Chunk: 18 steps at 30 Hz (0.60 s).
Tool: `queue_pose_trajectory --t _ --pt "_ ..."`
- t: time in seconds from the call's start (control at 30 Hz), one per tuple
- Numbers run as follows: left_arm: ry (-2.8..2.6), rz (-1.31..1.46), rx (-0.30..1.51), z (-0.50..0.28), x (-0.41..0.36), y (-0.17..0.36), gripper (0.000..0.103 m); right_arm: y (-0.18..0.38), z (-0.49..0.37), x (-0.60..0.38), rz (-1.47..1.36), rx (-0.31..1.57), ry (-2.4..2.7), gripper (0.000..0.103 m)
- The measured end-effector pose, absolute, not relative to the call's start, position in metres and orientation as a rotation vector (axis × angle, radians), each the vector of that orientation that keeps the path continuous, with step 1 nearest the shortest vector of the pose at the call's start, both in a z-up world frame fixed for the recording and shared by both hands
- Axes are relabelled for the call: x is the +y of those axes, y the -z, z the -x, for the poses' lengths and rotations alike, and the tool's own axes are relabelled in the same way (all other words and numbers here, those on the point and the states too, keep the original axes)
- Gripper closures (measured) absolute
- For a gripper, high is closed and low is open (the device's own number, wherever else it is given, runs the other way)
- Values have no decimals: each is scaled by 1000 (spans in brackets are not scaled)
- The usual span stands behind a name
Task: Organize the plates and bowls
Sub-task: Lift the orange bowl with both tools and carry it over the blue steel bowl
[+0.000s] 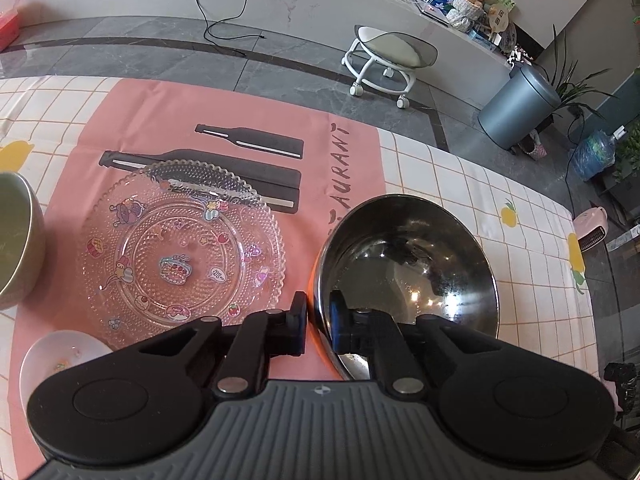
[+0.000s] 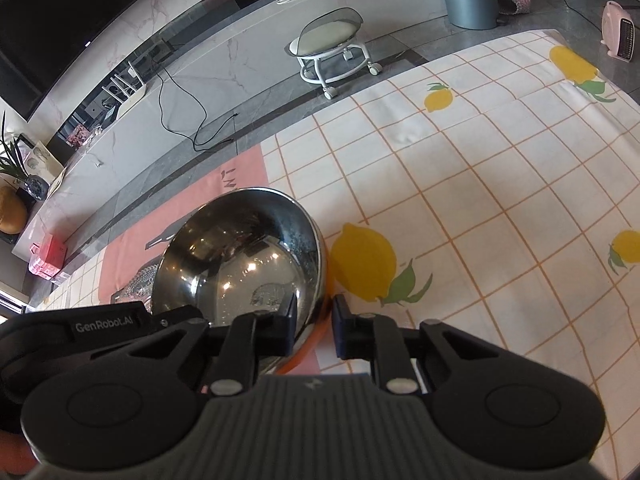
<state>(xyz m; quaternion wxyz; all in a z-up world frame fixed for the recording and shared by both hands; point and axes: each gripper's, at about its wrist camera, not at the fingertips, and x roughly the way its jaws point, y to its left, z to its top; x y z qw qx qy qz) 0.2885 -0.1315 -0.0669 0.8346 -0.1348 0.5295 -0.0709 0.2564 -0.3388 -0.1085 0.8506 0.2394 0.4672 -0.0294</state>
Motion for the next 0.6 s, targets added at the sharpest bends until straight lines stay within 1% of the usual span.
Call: queue_pose_trajectory --t 0.33,0.6 --pt "148 269 1052 -246 -125 24 93 73 -214 -332 -499 936 45 88" --pt "159 216 991 -194 -116 -11 93 41 -157 -321 -509 889 13 89"
